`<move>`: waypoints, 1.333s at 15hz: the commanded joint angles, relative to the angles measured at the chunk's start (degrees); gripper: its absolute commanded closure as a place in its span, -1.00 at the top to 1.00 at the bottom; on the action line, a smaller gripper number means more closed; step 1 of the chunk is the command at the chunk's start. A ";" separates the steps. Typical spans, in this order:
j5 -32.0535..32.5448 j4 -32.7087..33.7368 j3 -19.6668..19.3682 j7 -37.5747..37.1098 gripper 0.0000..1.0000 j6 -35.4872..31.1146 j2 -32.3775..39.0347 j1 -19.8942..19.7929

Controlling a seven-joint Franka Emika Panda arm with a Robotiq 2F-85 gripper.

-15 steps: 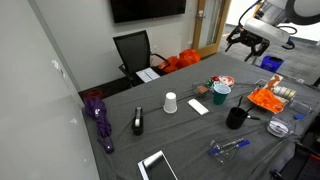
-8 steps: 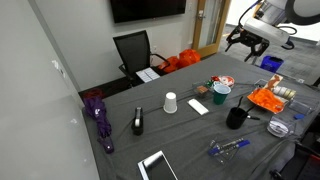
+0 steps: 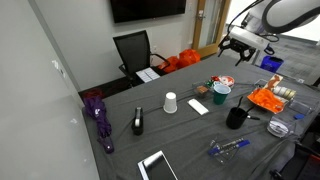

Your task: Pick up the rectangular wooden box from the clear container and put it in the clear container compartment with another rectangular wooden box

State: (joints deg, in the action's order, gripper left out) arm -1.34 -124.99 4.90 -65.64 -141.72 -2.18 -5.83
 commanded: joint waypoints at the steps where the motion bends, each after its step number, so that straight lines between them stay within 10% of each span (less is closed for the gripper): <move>1: 1.32 6.40 -2.66 0.09 1.00 -0.07 8.34 1.56; 20: -3.20 29.50 -11.00 -10.94 1.00 -0.67 36.14 8.80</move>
State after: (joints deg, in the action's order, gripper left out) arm -4.96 -98.33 -4.45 -75.23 -141.83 30.99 1.58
